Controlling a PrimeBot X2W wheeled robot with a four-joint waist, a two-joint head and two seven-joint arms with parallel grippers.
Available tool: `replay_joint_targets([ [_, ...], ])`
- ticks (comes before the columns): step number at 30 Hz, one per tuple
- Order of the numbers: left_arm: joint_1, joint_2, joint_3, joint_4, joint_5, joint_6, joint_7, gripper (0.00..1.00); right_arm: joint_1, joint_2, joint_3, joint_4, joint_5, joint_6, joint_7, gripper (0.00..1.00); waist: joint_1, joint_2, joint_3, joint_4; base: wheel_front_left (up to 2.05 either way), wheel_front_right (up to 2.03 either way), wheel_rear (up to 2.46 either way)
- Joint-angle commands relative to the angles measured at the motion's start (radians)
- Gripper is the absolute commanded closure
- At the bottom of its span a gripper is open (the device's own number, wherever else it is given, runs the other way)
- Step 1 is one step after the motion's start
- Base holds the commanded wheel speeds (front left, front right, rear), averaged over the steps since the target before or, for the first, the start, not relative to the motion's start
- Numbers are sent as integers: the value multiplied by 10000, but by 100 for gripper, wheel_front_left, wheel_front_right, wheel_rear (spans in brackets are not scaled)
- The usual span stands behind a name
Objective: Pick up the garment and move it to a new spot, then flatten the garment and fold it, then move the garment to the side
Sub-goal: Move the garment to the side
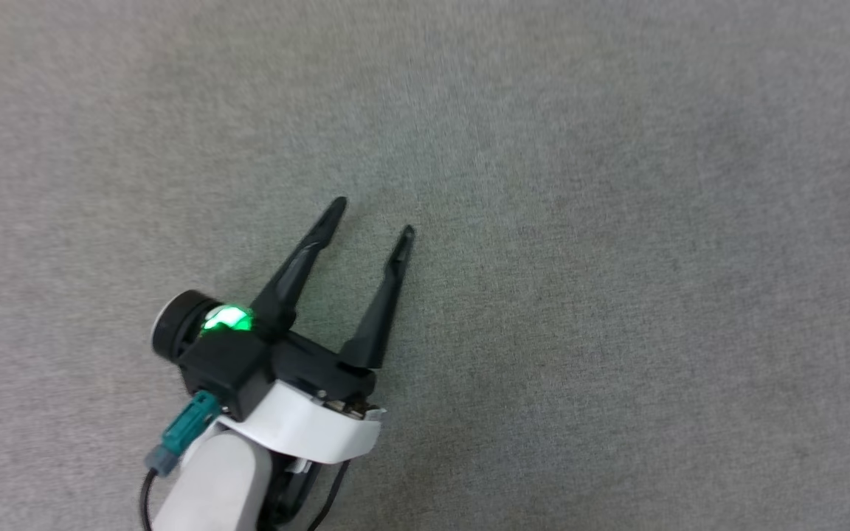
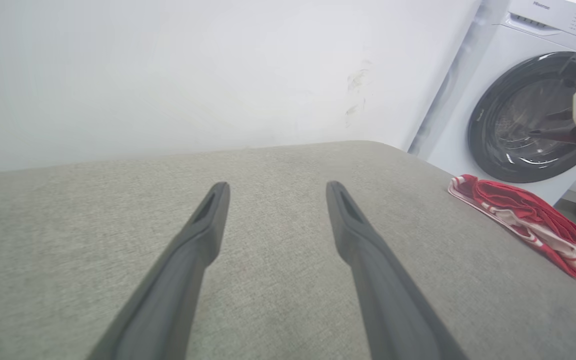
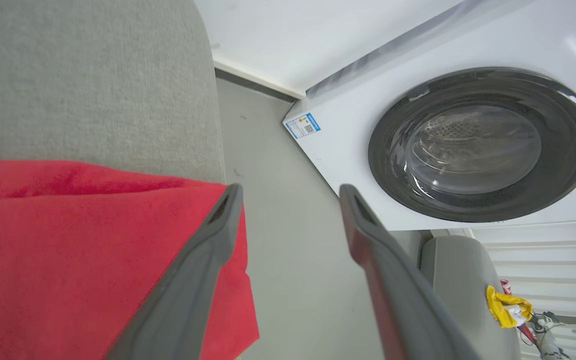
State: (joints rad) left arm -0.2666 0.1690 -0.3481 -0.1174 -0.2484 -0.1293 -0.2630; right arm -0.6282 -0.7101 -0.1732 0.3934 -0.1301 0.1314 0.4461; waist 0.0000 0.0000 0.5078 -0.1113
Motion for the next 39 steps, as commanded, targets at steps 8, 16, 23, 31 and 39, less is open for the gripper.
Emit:
replay_joint_targets([
  [8,1042,-385,1569,-34,-44,-11,-21,0,895,1289,56,-2146,549,-16,-924,0,0,0,-2258,651,0,0,0],
  [16,1900,-528,2456,379,-21,-9,-20,0,2732,3807,-164,-4364,1762,-12,-2207,0,0,0,-3421,1334,0,0,0],
  [23,2230,-780,2742,932,-29,-11,-21,0,4319,5471,166,-5548,2521,-12,-3317,0,0,0,-3925,1687,0,0,0],
  [31,2437,-934,2863,1422,235,21,-21,0,5617,6068,496,-5300,2854,-10,-5050,0,0,0,-4290,1794,0,0,0],
  [39,2720,-1036,3054,1670,256,5,-21,0,6298,6303,870,-4417,2761,-10,-6109,0,0,0,-4617,1751,0,0,0],
])
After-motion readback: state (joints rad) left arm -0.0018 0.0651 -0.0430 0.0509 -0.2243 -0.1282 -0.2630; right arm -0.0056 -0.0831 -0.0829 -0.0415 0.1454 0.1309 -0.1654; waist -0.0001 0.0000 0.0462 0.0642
